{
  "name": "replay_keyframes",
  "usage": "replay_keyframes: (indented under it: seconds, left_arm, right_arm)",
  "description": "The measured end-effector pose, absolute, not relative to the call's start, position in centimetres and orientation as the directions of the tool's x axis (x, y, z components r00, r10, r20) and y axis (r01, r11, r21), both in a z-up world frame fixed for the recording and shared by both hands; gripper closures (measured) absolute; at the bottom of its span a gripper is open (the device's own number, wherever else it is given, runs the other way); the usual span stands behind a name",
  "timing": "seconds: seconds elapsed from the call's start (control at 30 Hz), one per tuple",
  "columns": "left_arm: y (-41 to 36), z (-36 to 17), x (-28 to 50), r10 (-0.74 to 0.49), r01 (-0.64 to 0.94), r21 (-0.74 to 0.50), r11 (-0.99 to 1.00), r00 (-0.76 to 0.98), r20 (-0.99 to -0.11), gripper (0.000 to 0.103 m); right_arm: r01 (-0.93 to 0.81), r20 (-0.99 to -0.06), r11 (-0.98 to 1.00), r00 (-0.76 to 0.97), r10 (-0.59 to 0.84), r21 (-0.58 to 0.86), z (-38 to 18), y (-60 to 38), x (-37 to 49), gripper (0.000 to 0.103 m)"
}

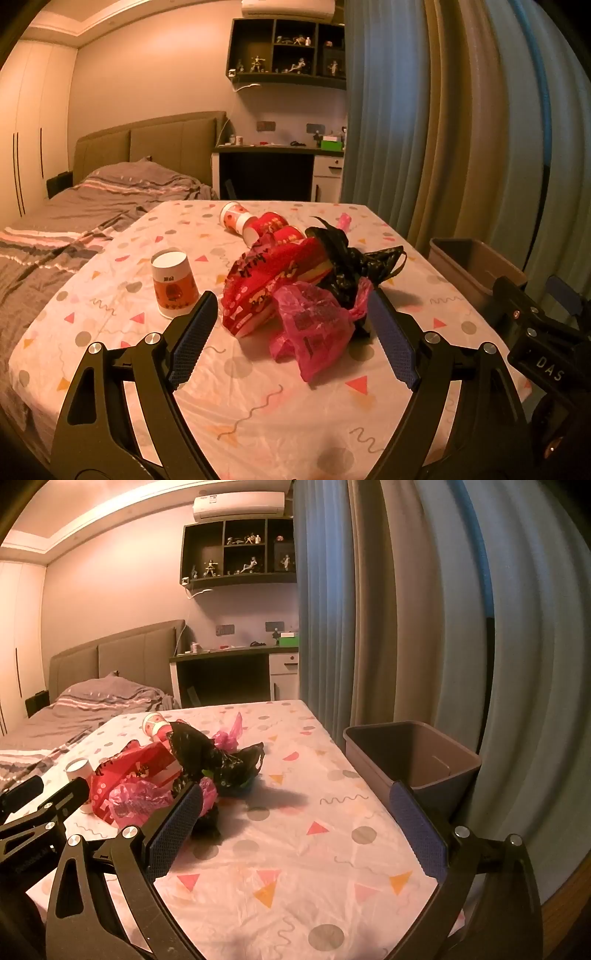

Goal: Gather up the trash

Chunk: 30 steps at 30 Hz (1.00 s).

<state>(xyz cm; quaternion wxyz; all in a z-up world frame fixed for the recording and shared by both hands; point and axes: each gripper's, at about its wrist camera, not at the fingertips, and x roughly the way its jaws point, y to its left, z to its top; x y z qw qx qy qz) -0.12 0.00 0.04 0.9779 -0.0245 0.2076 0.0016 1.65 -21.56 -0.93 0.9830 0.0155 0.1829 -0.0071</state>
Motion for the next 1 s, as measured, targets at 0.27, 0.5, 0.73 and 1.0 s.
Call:
replay_keyframes:
  seconds: [0.27,0.5,0.73,1.0]
  left_arm:
    - [-0.24,0.17,-0.21,-0.009,-0.012,-0.048,0.999,0.913,-0.408,0.021]
    - [-0.33,0.21,-0.23,-0.008,-0.012,-0.048,0.999,0.913,-0.409,0.021]
    - [-0.28,0.18,-0.19,-0.009,-0.012,-0.049,0.999,0.912,-0.409,0.021]
    - [-0.24,0.17,-0.17,-0.009,-0.013,-0.051,0.999,0.913,-0.409,0.021]
  right_arm:
    - [0.019,-0.360,0.999,0.933,-0.007,0.030,-0.62,-21.60,1.83,0.005]
    - [0.019,-0.359,0.999,0.933,-0.007,0.031,-0.68,-21.60,1.80,0.005]
    - [0.019,-0.359,0.999,0.933,-0.007,0.030,-0.59,-21.59,1.84,0.005]
    - [0.019,-0.357,0.999,0.934,-0.007,0.032,-0.67,-21.63,1.76,0.005]
